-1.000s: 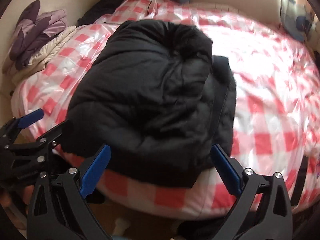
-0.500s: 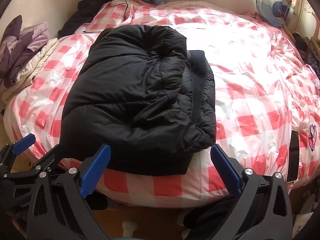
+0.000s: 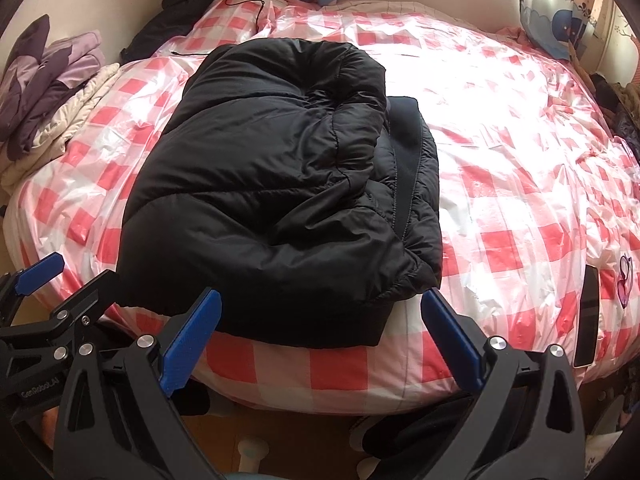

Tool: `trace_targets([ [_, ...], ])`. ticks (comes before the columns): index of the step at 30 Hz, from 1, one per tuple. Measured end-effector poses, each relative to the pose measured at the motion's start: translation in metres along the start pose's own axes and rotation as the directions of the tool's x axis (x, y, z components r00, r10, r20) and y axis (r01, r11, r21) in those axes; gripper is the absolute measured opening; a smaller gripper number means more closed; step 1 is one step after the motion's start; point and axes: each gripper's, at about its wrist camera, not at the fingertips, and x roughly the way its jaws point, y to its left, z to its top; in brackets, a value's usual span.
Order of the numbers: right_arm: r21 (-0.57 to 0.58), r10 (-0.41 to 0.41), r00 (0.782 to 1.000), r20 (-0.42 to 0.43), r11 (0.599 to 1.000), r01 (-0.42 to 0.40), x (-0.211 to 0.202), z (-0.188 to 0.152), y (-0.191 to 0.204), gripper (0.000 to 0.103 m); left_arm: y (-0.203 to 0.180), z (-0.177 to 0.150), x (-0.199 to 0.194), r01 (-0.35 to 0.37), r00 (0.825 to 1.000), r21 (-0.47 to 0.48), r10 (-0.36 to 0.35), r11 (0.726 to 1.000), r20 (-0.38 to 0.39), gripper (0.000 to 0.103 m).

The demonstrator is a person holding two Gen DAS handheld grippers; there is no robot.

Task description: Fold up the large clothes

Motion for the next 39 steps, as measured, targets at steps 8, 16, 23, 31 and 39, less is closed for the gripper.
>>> trace_targets([
  [8,0.003,0.003,1.000,-0.006,1.000,-0.003,0.002,0.000,-0.001,0.097,0.000,0.001,0.003,-0.012,1.000,0.016,0.012,1.000,-0.002,0.096],
  [16,0.003,0.000,1.000,-0.008,1.000,0.000,0.002,0.001,-0.003,0.097,-0.001,0.002,0.005,-0.009,1.000,0.018,0.010,1.000,-0.006,0.096],
  [23,0.002,-0.003,1.000,-0.013,1.000,0.003,0.003,0.001,-0.003,0.097,-0.001,0.002,0.006,-0.017,1.000,0.014,0.017,1.000,-0.005,0.096],
  [31,0.004,0.001,0.999,-0.046,1.000,-0.001,0.007,-0.001,-0.007,0.097,0.002,0.004,0.013,-0.031,0.999,0.008,0.031,0.999,-0.029,0.096],
  [39,0.012,0.001,0.999,-0.051,1.000,-0.001,0.009,-0.003,-0.010,0.097,-0.008,0.003,0.017,-0.062,0.997,0.043,0.064,0.997,-0.045,0.096],
])
